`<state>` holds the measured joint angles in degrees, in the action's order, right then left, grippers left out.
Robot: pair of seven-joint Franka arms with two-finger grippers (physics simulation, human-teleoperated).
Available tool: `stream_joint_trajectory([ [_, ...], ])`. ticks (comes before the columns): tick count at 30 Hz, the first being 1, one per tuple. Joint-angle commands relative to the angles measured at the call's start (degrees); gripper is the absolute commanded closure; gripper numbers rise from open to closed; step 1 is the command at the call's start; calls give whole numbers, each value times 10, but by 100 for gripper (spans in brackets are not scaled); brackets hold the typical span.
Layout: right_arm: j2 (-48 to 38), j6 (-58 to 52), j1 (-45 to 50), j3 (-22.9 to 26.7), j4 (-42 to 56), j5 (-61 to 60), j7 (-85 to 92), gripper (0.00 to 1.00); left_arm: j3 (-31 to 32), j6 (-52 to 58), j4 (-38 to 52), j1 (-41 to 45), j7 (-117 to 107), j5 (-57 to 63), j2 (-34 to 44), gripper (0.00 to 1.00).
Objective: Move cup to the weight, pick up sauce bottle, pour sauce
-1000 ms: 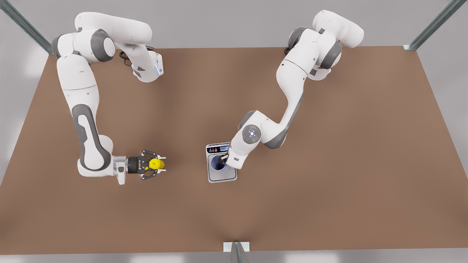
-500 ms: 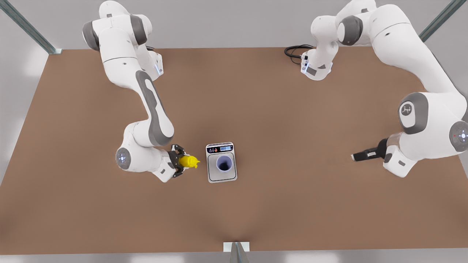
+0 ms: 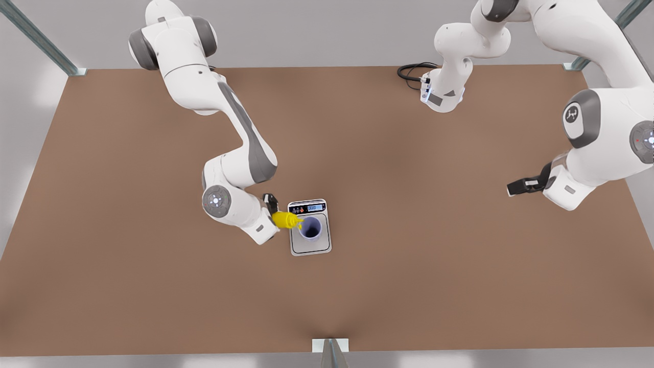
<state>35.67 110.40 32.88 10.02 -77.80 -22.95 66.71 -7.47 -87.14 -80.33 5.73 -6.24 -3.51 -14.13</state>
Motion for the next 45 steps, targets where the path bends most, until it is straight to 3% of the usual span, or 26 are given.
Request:
stream_joint_trajectory([
  [1, 1, -3, -1, 0, 0, 3, 1, 52, 0, 0, 0, 0, 0, 3, 0, 0],
  [7, 17, 8, -5, -2, 0, 12, 1, 52, 0, 0, 0, 1, 0, 3, 0, 0],
  [8, 13, -18, -25, -20, 1, -4, 0, 52, 0, 0, 0, 1, 0, 3, 0, 0],
  [9, 12, -26, -57, -53, 1, -11, 0, 52, 0, 0, 0, 1, 0, 3, 0, 0],
  [11, 9, -30, -250, -253, -3, -16, 18, 52, 3, 0, 0, 2, -1, 3, 0, 0],
  [13, 10, -46, -376, -360, -8, -17, 64, 52, 3, 0, 0, 2, -2, 3, 0, 0],
  [14, 12, -65, -419, -386, -9, -32, 86, 53, 3, 0, 0, 2, -2, 3, 0, 0],
  [19, 54, -147, -521, -385, -61, -191, 314, 53, 9, 0, 4, 2, -2, 3, 0, 0],
  [26, 142, -194, -584, -380, -62, -246, 508, 53, 11, 1, 4, 2, -3, 3, 0, 0],
  [45, 229, -105, -593, -334, -53, -256, 636, 51, 14, 3, 4, 32, -4, 32, -1, 0],
])
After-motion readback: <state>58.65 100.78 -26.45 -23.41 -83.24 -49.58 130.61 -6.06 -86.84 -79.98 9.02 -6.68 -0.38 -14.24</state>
